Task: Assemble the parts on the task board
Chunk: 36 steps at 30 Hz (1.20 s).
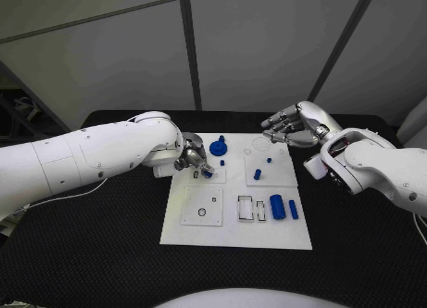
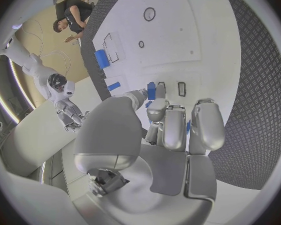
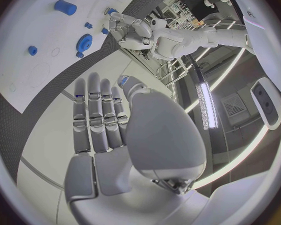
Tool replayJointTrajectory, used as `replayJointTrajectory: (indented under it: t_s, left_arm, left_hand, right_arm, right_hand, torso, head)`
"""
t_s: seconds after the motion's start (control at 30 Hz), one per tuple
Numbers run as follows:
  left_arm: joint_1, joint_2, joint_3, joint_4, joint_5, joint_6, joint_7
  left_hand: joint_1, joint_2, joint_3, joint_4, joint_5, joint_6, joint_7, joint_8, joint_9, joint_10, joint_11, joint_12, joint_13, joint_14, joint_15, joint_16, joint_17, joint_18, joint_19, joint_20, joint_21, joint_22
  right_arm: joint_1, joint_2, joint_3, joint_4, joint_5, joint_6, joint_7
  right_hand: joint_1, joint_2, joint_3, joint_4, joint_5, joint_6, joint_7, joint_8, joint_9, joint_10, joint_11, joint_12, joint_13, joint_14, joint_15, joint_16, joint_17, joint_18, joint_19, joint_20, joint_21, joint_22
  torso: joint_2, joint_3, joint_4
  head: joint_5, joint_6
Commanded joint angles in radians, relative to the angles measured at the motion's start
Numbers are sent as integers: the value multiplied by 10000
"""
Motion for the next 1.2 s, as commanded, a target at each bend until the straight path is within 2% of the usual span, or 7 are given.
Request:
replayJointTrajectory:
  t_s: [0.03,0.23,0.4,0.57,0.83,1.13,1.2]
  left_arm:
    - [10,-132,5,179,428,-799,85]
    - [5,-391,-2,561,323,-1624,118]
    - [-25,-556,-11,941,-126,-2356,109]
    - [-117,-581,-21,1131,-527,-2794,65]
    - [-292,-505,-35,1136,-1146,-2957,-21]
    - [-378,-531,-42,1092,-1418,-2436,-98]
    - [-384,-530,-43,1073,-1465,-2351,-107]
  left_hand:
    - [-232,-66,1688,-1508,127,-46,7,71,93,68,-20,-77,-43,382,-43,-16,23,117,-16,30,-37,36]
    - [-674,-260,2294,-1880,535,-31,-7,204,298,105,-25,-202,-177,387,-60,-18,37,102,35,15,6,146]
    - [-801,-296,2464,-2005,623,-15,-20,261,370,128,-41,-237,-219,391,-72,-14,47,84,84,1,66,253]
    - [-899,-320,2592,-2093,661,-7,-30,307,426,157,-51,-238,-227,393,-83,-13,52,69,124,-12,116,338]
    - [-986,-318,2705,-2166,666,-21,-34,355,480,176,-57,-234,-231,392,-90,-18,51,61,147,-21,145,388]
    - [-1113,-317,2832,-2267,684,-64,-37,429,561,195,-62,-226,-249,393,-95,-20,53,33,208,-30,234,535]
    - [-1138,-317,2853,-2287,694,-71,-38,446,577,194,-62,-231,-260,394,-96,-19,55,32,210,-31,238,541]
  right_arm:
    - [20,-9,9,-1,30,-38,27]
    - [20,-36,8,-5,30,-40,13]
    - [20,-60,8,-16,29,-38,15]
    - [20,-68,8,-23,3,-31,18]
    - [19,-70,8,-33,-59,-10,17]
    - [19,-74,7,-38,-86,19,13]
    - [19,-69,7,-39,-87,27,14]
  right_hand:
    - [-98,-16,-18,-65,42,-7,38,-70,-4,-23,58,-57,-23,81,8,-74,18,107,52,10,-62,-20]
    - [-98,-16,-18,-65,43,-7,38,-70,-4,-23,58,-57,-23,81,8,-74,18,107,52,11,-62,-20]
    - [-110,-25,-22,-66,52,-17,42,-78,-5,-31,62,-66,-32,76,12,-92,19,106,52,13,-76,-27]
    - [-108,-27,-20,-71,58,-22,43,-82,-6,-38,64,-72,-37,72,14,-102,19,105,51,14,-84,-31]
    - [-108,-27,-20,-71,58,-22,43,-82,-6,-38,64,-72,-37,72,14,-102,19,105,51,14,-84,-31]
    - [-111,-27,-18,-74,63,-29,46,-87,-7,-46,67,-80,-45,67,17,-117,20,105,49,16,-95,-37]
    - [-121,-24,-18,-70,65,-31,49,-89,-7,-49,70,-84,-49,65,20,-125,20,104,49,18,-102,-41]
  torso:
    - [5,2,8]
    - [8,9,20]
    - [2,3,23]
    - [0,7,-6]
    - [7,-8,-24]
    - [14,-16,-26]
    - [12,-5,-22]
  head:
    - [-11,-2]
    - [5,-6]
    - [25,-28]
    - [67,-70]
    - [78,-72]
    - [44,-67]
    - [54,-77]
